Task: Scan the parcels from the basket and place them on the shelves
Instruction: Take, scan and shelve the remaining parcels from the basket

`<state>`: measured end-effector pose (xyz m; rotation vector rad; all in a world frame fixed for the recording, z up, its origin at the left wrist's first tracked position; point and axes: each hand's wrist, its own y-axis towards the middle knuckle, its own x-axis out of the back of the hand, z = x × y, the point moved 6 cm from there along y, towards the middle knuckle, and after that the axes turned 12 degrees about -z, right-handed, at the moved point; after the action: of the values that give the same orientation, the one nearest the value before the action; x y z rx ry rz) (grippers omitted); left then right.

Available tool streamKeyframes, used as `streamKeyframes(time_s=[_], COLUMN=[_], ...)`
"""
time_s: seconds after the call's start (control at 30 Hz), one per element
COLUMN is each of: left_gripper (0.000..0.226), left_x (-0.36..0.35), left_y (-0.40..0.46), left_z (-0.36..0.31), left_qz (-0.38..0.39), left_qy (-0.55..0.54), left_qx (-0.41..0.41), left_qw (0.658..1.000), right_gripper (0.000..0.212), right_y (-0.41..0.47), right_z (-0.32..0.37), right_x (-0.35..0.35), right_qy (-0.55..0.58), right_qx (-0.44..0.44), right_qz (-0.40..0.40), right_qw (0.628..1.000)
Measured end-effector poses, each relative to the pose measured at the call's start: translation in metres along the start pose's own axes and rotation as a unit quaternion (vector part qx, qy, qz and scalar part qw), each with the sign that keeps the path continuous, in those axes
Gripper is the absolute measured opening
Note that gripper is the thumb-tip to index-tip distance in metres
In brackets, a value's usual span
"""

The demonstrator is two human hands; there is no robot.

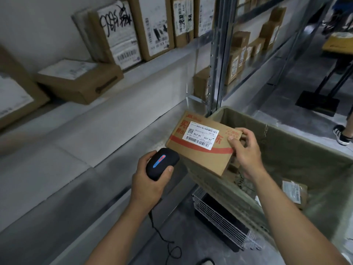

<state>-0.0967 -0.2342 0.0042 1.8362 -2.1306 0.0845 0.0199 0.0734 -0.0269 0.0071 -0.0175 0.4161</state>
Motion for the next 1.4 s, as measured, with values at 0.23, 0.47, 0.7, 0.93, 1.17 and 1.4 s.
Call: streamKeyframes(time_s=[0.23,0.47,0.7,0.93,1.17,1.4], left_gripper=[0.059,0.052,0.053,0.057,0.055,0.055], left_x=[0.073,0.132,0.185,0.223,0.237,0.227], left_y=[-0.049,-0.109,-0.155,-0.192,-0.213,-0.216], left_z=[-0.009,-0.014,-0.022,-0.027,-0.04,-0.05], left_qz=[-0.045,-0.089,-0.141,-0.192,-0.247,-0.274], left_qy=[-0.035,-0.033,-0.019,0.011,0.055,0.075], left_qx=[-0.009,-0.01,-0.012,-0.006,0.003,0.014], left_qw=[0.998,0.995,0.99,0.981,0.968,0.959], right_gripper=[0.029,0.03,0.034,0.035,0.037,0.036], right_y=[-0.077,-0.148,-0.205,-0.25,-0.265,-0.257], right_z=[0.034,0.062,0.07,0.073,0.08,0.086], right_x=[-0.033,-0.043,-0.053,-0.073,-0.091,-0.086], right_qy=[0.005,-0.002,-0.001,0.008,0.012,0.032], right_qx=[0.064,0.126,0.121,0.133,0.16,0.18], right_qz=[0.073,0.13,0.183,0.246,0.313,0.328], right_qw=[0.995,0.984,0.976,0.96,0.936,0.927])
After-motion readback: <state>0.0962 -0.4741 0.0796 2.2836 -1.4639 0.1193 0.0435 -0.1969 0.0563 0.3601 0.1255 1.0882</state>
